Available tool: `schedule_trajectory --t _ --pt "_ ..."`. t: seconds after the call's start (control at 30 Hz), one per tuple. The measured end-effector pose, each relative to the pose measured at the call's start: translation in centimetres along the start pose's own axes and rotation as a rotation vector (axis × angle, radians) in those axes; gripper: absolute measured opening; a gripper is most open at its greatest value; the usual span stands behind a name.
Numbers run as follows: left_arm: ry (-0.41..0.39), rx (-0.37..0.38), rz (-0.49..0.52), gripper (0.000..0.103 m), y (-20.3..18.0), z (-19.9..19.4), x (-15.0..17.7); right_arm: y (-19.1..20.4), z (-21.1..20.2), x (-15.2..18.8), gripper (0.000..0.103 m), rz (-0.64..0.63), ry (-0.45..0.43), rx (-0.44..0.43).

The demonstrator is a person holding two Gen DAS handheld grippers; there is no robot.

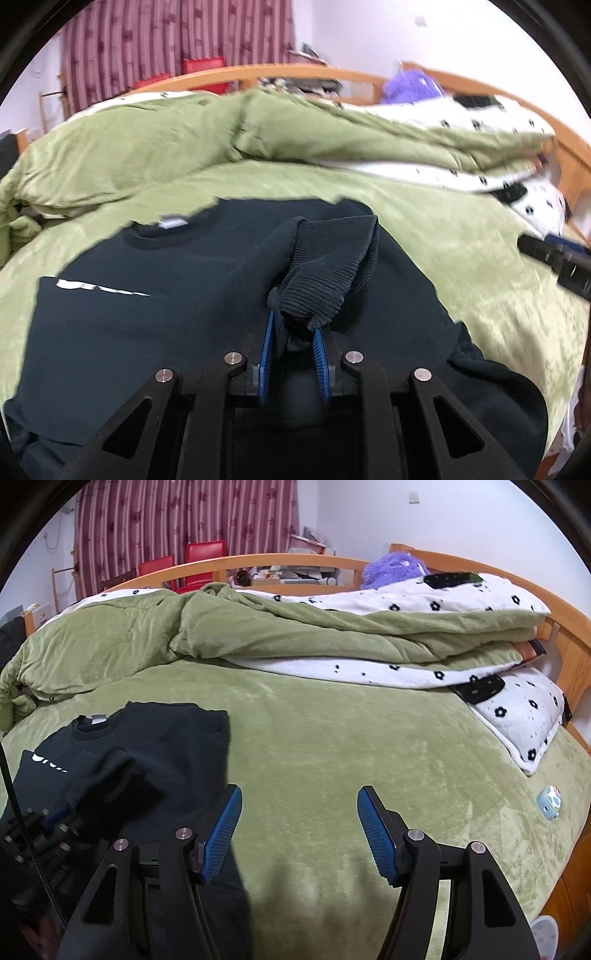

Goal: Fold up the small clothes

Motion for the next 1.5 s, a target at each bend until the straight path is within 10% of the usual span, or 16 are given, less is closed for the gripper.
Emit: schedule_trajectory --t 0.73,0.97,1.17,1.5 --pt "-0.002 -0.189 -0.21 0.018 22.5 -5.0 3.6 14.4 -0.6 0.2 0.064 -0.182 0.0 -0.107" --pt "0.054 -0.169 -0.268 0.021 25.7 -4.4 6.1 16.0 0.7 0.5 0.064 -0.179 0.031 -0.108" --pt "0.062 -0.12 -0.28 0.05 26.0 -3.7 6.6 16.3 1.2 0.9 0.064 -0.186 0.044 -0.096" --pt "0.119 -0.072 -0.325 0.041 26.1 -1.1 8.3 16.0 1.7 1.2 0.064 -0.19 0.052 -0.087"
Point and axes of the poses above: each gripper's, at about its wrist camera, not at the fingertips, and z roughly the way its jaws point, y to its left, x to its underside, the point moved 1 cm from there along z, roughly the way its jaws point, and after that the axes turned 4 degrees about -y, right-handed, at the moved point
